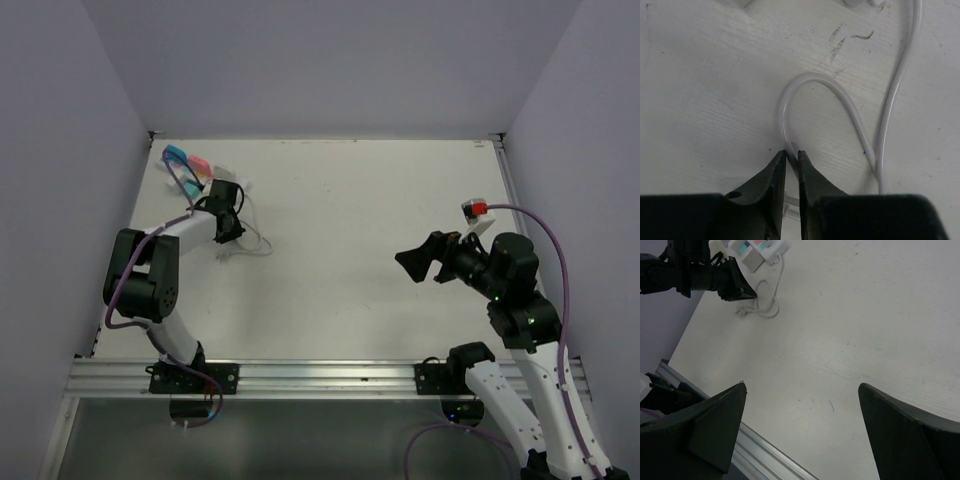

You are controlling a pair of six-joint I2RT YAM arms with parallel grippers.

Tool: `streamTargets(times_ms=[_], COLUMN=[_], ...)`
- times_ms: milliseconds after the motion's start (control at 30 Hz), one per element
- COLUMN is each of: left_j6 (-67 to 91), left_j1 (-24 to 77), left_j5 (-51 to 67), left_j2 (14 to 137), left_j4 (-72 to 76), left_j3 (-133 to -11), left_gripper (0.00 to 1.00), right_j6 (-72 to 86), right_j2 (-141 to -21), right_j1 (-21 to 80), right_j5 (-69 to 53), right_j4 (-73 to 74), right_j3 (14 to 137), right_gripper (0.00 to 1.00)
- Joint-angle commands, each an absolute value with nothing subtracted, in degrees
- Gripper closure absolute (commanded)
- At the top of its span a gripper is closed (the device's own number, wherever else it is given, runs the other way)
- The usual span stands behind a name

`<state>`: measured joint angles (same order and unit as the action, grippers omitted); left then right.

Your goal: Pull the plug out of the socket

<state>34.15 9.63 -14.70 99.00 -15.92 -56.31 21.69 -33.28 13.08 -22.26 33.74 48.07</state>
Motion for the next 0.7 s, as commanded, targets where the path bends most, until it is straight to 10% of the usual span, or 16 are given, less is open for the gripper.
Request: streamTargets(times_ms=[0,667], left_j6=[36.0,48.9], left_j1=[11.2,35.2], left_j5=[-13.7,-8.9], left_j2=[98.6,93.0], left_j4=[-14.9,-9.6], left_j3=[-57.7,-49.7], left_gripper=[0.85,1.0], right_j6=[20.7,21.1], right_j2=[-32.3,-30.8], right_j1=[13.2,13.1], right_j5=[-23.7,-23.3], right_j4=[33.3,34.5], right_j3=[48.2,48.0], right_gripper=[0.01,0.01])
